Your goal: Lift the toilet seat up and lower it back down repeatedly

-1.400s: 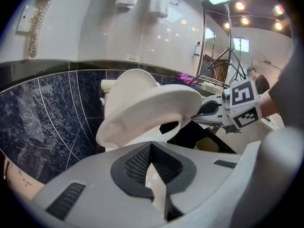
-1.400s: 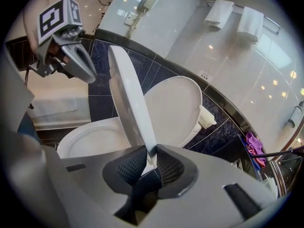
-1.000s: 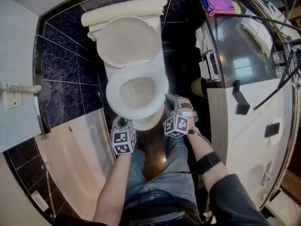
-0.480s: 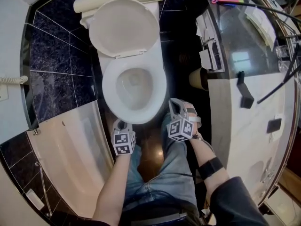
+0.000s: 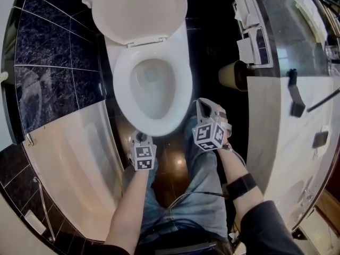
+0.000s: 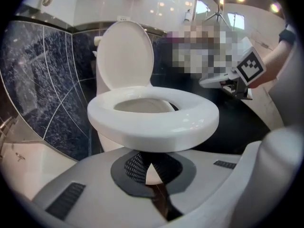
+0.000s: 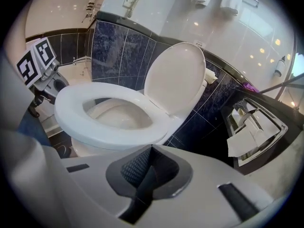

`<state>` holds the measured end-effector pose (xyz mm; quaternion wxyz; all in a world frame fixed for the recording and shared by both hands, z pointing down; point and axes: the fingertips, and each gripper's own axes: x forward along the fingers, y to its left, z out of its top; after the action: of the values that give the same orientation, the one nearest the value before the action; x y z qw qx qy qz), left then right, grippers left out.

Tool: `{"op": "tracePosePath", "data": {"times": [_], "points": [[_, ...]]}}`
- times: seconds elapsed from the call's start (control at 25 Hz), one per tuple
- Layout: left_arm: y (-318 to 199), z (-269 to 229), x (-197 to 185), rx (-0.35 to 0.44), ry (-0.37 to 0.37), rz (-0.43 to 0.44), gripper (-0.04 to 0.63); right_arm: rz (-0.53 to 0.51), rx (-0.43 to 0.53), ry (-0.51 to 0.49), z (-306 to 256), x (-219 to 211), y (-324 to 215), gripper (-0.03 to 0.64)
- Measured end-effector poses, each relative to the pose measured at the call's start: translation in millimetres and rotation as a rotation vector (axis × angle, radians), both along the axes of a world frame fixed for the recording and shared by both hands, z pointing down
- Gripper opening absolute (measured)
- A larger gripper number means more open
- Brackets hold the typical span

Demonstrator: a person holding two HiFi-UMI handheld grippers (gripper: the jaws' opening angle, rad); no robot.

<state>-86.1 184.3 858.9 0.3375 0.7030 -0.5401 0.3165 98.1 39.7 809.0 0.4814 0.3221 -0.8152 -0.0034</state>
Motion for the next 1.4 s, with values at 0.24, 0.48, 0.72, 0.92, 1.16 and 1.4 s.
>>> {"op": "tracePosePath", "data": {"times": [0.24,0.48,0.72,0.92,1.16,1.4], "points": [[24.5,53.5,5.9,-0.083,-0.019,0.004,-0.006,0.012,-0.011,0.000,26.4,-4.6,9.1,0.017],[55.2,81.9,7.6,-0.184,-0.014,0.004,-0.006,0.018,-0.025,0.007,41.1,-1.6,20.3,0.017],[37.3,67.6,2.5,-0.164,-0.006,0.004,-0.006,0.029,-0.032,0.004,35.1,-4.1,26.2,0.017],[6.6,30.2,-4.8,-0.089,-0.008,0.007,-0.005,0.040,-0.016,-0.024,9.4,-15.3,17.6,0.017],[-39.7,-73.2,-16.0,0.026,-0.026,0.030,-0.005,0.044,0.018,-0.081,-66.3,-29.4,2.1,0.017],[-74.8,-204.8,-32.2,0.156,-0.035,0.005,-0.005,0.044,0.060,-0.185,-178.9,-56.4,-14.3,0.017]]}}
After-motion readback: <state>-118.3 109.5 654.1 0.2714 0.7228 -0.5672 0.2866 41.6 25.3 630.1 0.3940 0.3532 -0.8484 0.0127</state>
